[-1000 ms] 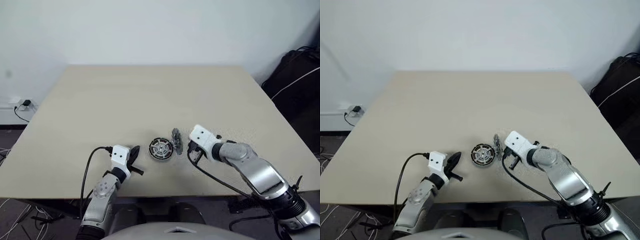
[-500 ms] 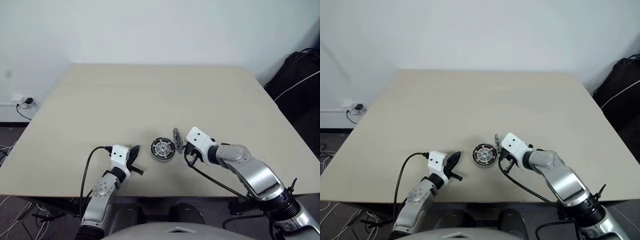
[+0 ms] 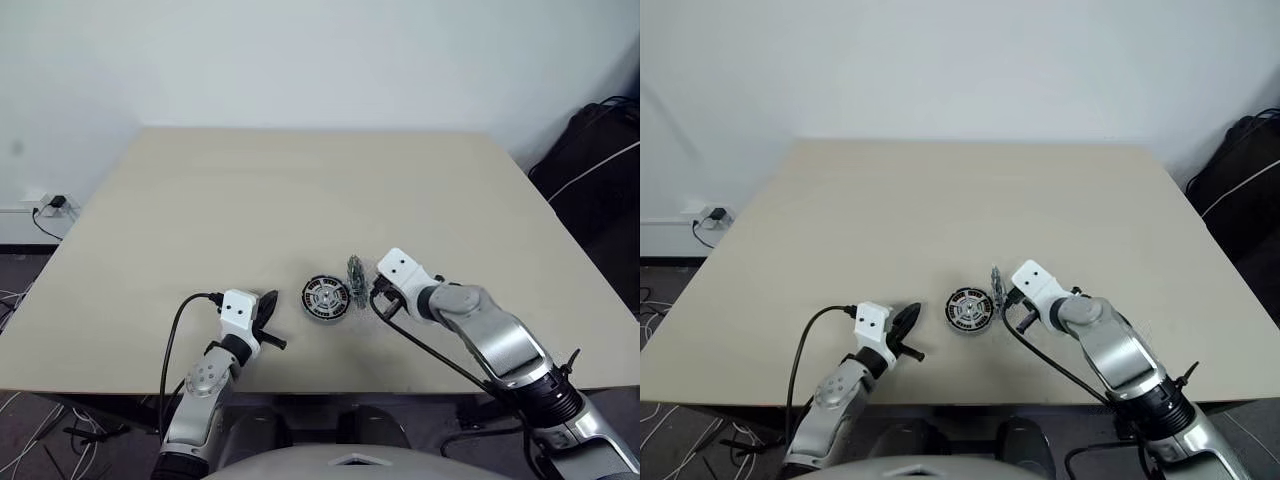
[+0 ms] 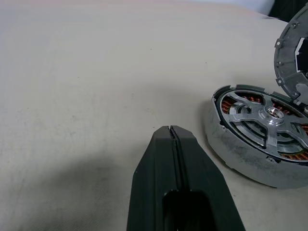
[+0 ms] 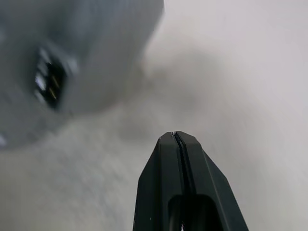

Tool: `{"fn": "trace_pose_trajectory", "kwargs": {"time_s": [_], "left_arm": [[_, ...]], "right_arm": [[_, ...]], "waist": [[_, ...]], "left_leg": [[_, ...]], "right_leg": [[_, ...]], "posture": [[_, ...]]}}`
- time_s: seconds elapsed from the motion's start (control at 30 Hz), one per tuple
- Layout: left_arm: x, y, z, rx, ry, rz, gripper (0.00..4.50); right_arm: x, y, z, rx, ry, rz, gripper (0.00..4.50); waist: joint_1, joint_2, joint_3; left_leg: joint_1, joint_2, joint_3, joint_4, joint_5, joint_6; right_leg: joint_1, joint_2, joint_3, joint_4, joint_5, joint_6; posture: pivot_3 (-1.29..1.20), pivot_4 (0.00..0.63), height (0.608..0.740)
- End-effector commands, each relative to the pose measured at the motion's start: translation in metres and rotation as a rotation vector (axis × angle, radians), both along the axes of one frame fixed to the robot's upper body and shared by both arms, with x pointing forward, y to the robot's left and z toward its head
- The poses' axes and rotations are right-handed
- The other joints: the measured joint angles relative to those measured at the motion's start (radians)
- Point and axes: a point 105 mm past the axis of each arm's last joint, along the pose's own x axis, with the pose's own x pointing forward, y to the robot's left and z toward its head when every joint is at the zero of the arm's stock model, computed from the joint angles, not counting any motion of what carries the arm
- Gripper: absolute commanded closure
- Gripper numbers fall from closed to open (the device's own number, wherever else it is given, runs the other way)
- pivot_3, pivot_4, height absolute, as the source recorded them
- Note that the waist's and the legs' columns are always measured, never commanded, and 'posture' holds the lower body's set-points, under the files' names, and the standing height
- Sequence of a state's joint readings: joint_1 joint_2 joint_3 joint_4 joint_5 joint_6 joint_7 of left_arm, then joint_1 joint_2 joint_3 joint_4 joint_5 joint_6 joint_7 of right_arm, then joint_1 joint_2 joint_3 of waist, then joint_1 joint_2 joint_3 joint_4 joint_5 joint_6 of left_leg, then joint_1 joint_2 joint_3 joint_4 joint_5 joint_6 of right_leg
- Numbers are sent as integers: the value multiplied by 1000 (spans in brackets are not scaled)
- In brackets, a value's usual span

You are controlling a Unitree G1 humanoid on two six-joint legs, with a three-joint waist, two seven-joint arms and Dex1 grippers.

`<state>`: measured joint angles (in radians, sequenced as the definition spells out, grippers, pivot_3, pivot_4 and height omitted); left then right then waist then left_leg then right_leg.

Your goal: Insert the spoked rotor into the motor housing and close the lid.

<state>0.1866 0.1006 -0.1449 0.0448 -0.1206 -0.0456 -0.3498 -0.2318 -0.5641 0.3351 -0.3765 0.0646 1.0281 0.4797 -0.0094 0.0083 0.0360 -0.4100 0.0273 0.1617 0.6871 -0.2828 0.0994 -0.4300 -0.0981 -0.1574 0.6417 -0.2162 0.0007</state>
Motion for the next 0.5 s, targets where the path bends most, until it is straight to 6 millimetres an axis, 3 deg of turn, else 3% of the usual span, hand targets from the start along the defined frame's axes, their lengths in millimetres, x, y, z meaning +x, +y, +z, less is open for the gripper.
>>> {"fn": "trace_pose_trajectory", "kwargs": {"time_s": [0.03,0.2,0.5], "left_arm": [[5,-5,11,-14,-45,-9,4500],[5,-8,11,-17,-40,-23,4500],[5,-8,11,-16,-39,-25,4500]], "right_arm": [[10,17,35,117,-146,44,4472],[5,29,41,199,-153,92,4472],[-6,43,31,222,-60,163,4472]], "waist": [[0,0,0],[0,0,0],[-1,0,0]], "left_leg": [[0,0,0,0,0,0],[0,0,0,0,1,-1],[0,0,0,0,1,-1]], "right_leg": [[0,0,0,0,0,0],[0,0,0,0,0,0],[0,0,0,0,0,0]], "posture": [[0,0,740],[0,0,740],[0,0,740]]}}
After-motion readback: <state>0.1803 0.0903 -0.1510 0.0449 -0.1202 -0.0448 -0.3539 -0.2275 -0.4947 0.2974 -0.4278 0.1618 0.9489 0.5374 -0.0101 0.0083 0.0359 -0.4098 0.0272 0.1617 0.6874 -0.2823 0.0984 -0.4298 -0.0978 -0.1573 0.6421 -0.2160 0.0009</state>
